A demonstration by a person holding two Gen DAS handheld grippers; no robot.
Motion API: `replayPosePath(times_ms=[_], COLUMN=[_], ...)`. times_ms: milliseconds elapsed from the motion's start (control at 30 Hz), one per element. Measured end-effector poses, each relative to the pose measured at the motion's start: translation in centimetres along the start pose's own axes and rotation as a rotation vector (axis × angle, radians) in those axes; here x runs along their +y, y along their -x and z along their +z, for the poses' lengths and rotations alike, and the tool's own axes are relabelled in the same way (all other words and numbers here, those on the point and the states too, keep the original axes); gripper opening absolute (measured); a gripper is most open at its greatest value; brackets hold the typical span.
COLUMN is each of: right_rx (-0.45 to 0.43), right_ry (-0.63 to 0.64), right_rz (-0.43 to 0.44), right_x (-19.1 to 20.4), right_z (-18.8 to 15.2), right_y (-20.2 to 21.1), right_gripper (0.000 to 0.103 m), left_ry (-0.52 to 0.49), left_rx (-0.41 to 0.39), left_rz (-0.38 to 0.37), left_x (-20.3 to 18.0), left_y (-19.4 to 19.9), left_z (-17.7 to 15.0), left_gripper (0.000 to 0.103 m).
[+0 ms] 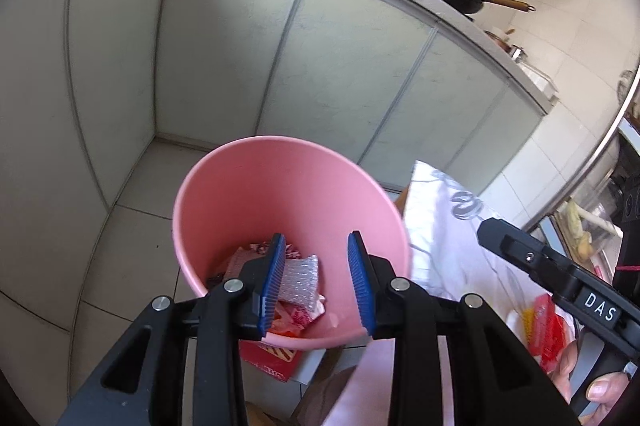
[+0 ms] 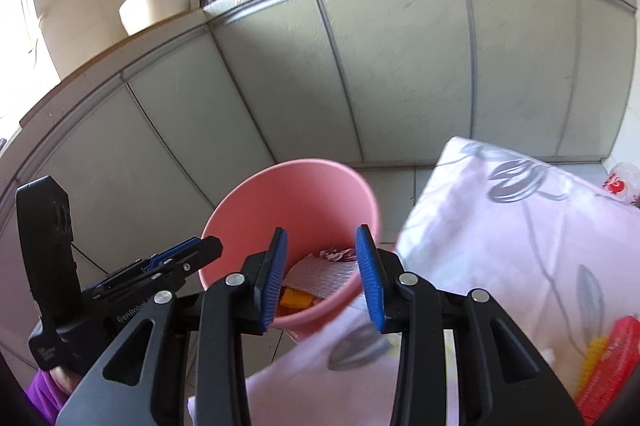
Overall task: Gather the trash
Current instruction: 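Move both open tools back over the trash on the table, then grasp the white foam strip with the left tool while the right tool grasps the red snack bag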
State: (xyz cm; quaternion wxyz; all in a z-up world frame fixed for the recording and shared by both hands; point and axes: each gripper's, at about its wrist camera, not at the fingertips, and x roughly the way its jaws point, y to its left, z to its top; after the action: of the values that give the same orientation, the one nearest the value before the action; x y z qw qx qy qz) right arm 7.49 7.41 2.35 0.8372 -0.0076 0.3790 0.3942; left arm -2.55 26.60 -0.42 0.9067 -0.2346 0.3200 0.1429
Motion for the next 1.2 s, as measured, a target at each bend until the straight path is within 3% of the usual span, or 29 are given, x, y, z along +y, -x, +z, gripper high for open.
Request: replayPosePath(times_ms=[200,600,933,1200], right_rx=[-0.027,0.010,-0.082,-0.139], right_ry=[-0.005,0.025,-0.107,-0.244], right_rz=[-0.013,-0.081,-0.215,-0.306], right_x=[-1.6,-3.2,-9.6,-14.9], right_z=[-1.7,-8.1,-11.5,-13.6], right_y=[3.8,8.7,15.9,19.7], right_gripper=[0.036,0.036,0.036,0.036], left_ry=[-0.065,-0.189,-0.277,-0.263], left_rx=[-0.004,0.065,0.204,0.363], left_rz=[-0.054,-0.179,-0.252,-0.272], left_x=[-2.8,-9.5,-15.5,-20.0], left_y=[1.5,1.9,0.4,-2.5], left_z=[-0.6,-3.2,-7.0,-9.1], left_gripper=[0.031,0.032,0.032,0.034])
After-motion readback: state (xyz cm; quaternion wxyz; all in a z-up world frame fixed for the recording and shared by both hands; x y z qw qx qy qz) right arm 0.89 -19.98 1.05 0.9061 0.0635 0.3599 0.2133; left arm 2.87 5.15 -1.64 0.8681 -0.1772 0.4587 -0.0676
